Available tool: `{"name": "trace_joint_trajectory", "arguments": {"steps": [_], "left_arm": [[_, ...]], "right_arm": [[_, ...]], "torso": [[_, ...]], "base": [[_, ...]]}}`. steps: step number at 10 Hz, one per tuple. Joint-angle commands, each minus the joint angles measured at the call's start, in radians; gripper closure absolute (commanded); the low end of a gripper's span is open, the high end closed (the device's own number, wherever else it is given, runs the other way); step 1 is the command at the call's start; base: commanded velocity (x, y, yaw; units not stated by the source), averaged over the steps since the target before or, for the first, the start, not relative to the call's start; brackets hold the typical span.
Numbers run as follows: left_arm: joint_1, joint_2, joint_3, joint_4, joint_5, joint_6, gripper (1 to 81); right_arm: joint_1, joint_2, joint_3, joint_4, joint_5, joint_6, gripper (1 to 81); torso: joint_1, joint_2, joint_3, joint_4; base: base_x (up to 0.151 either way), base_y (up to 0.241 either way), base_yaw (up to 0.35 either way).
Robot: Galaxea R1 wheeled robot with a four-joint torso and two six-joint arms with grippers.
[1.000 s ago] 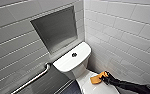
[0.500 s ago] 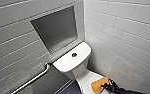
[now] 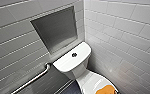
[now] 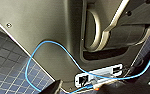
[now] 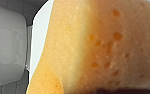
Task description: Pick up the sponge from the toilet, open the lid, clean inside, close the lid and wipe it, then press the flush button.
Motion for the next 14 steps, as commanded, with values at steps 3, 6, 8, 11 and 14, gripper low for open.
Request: {"name": "trace_joint_trajectory", "arguments": {"steps": [3,6,8,11,14], "left_arm": [[0.009,-0.010,0.003,0.002,0.085,0.001,1.0],[0.009,-0.016,0.003,0.002,0.085,0.001,1.0],[0.009,-0.019,0.003,0.002,0.085,0.001,1.0],[0.009,-0.016,0.003,0.002,0.085,0.001,1.0],[0.009,-0.008,0.005,0.016,0.083,0.001,1.0]], "right_arm": [[-0.119,-0.219,0.268,0.003,0.132,-0.011,81.1],[-0.277,-0.225,0.281,-0.046,0.252,-0.001,81.1],[-0.386,-0.212,0.265,-0.095,0.315,0.005,81.1],[-0.530,-0.242,0.339,-0.202,0.439,0.004,81.1],[-0.552,-0.368,0.604,-0.239,0.463,-0.031,81.1]], "torso": [[0.000,0.000,0.000,0.000],[0.000,0.000,0.000,0.000],[0.000,0.000,0.000,0.000],[0.000,-0.001,0.000,0.000],[0.000,-0.001,0.000,0.000]], "base": [[0.000,0.000,0.000],[0.000,0.000,0.000],[0.000,0.000,0.000],[0.000,0.000,0.000],[0.000,0.000,0.000]]}}
